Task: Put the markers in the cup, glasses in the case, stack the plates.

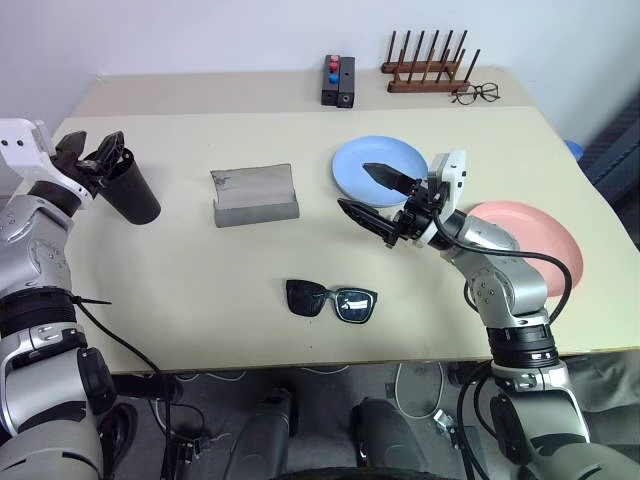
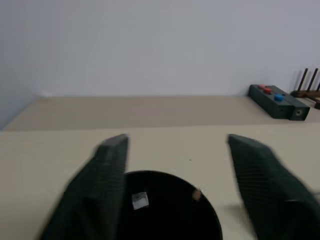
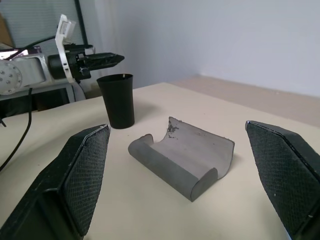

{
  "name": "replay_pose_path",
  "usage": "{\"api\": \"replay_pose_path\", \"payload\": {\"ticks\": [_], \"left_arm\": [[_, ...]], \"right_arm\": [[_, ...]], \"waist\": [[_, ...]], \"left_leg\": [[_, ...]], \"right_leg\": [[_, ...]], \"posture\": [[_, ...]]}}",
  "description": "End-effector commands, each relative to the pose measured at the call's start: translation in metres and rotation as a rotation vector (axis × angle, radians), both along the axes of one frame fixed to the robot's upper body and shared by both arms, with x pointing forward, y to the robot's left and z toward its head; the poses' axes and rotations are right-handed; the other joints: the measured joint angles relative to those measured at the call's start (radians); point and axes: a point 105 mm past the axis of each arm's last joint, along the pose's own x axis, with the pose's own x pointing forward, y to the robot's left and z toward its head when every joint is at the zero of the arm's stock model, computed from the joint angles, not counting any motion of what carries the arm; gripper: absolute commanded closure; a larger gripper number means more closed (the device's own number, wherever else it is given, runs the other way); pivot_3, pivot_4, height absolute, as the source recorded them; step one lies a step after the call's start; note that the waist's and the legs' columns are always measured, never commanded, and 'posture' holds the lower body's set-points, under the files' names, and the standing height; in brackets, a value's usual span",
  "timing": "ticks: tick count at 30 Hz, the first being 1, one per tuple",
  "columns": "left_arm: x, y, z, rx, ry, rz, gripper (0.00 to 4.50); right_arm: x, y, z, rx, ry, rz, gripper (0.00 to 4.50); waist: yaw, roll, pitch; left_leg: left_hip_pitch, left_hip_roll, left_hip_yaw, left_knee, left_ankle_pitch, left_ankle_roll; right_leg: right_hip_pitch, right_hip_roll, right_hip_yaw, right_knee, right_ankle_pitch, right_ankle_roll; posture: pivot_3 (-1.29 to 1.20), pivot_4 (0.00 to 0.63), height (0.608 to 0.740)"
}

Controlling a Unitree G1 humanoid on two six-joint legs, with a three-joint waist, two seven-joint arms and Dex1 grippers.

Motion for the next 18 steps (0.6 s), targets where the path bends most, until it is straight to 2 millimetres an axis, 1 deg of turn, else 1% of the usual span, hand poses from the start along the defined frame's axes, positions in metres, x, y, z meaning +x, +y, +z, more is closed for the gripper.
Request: {"api": "replay_pose_path", "payload": {"ticks": [1,2,6,8,10,12,13,14,17,18], "left_arm": [[-0.008,-0.005,0.031,0.039,-0.085,-0.029,0.04],[-0.009,-0.009,0.035,0.035,-0.095,-0.055,0.04],[-0.014,-0.043,0.059,0.041,-0.106,-0.247,0.04],[-0.016,-0.056,0.063,0.051,-0.092,-0.32,0.04],[-0.016,-0.076,0.062,0.069,-0.044,-0.431,0.04],[-0.018,-0.103,0.055,0.128,0.035,-0.597,0.04],[-0.018,-0.118,0.048,0.187,0.09,-0.686,0.04],[-0.017,-0.128,0.042,0.243,0.131,-0.744,0.04],[0.008,-0.146,0.025,0.357,0.244,-0.755,0.04],[0.019,-0.152,0.013,0.42,0.292,-0.736,0.04]], "right_arm": [[-0.006,0.003,0.021,0.004,-0.078,0.013,0.06],[-0.006,0.003,0.021,0.0,-0.077,0.012,0.06],[-0.002,-0.004,0.021,-0.038,-0.083,-0.006,0.06],[0.0,-0.007,0.021,-0.043,-0.083,-0.01,0.06],[0.0,-0.009,0.021,-0.048,-0.086,-0.018,0.06],[0.001,-0.009,0.02,-0.051,-0.086,-0.022,0.06],[0.001,-0.01,0.019,-0.053,-0.086,-0.026,0.06],[0.002,-0.01,0.018,-0.057,-0.087,-0.028,0.06],[0.004,-0.011,0.015,-0.065,-0.091,-0.033,0.06],[0.004,-0.011,0.014,-0.065,-0.094,-0.036,0.06]], "waist": [[0.0,0.0,0.0],[0.0,0.0,0.0],[0.001,0.0,0.0],[0.0,0.0,0.0],[0.0,0.0,0.0],[0.0,0.0,0.0],[0.001,0.0,0.0],[0.002,0.0,0.0],[0.005,0.0,0.0],[0.005,0.0,0.0]], "left_leg": [[0.0,0.0,0.0,0.0,0.0,0.0],[0.0,0.0,0.0,0.0,0.0,0.0],[0.0,0.0,0.0,0.0,0.0,0.0],[0.0,0.0,0.0,0.0,0.0,0.0],[0.0,0.0,0.0,0.0,0.0,0.0],[0.0,0.0,0.0,0.0,0.0,0.0],[0.0,0.0,0.0,0.0,0.0,0.0],[0.0,0.0,0.001,0.0,0.0,0.0],[0.0,0.0,0.0,0.0,0.0,0.0],[0.0,0.0,0.001,0.001,0.0,0.0]], "right_leg": [[0.0,0.0,0.0,0.0,0.0,0.0],[0.0,0.0,0.0,0.0,0.0,0.0],[0.0,0.0,0.0,0.0,0.0,0.0],[0.0,0.0,0.0,0.0,0.0,0.0],[0.0,0.0,0.0,0.0,0.0,0.0],[0.0,0.0,0.0,0.0,0.0,0.0],[0.0,0.0,0.0,0.0,0.0,0.0],[0.0,0.0,0.0,0.0,0.0,0.0],[0.001,0.002,-0.001,0.0,0.0,0.0],[0.001,0.002,-0.001,0.0,0.0,0.0]], "posture": [[0.0,0.15,0.737],[0.0,0.15,0.737],[0.0,0.15,0.737],[0.0,0.15,0.737],[0.0,0.15,0.737],[0.0,0.15,0.737],[0.0,0.15,0.737],[0.0,0.15,0.737],[0.0,0.15,0.737],[0.0,0.15,0.737]]}}
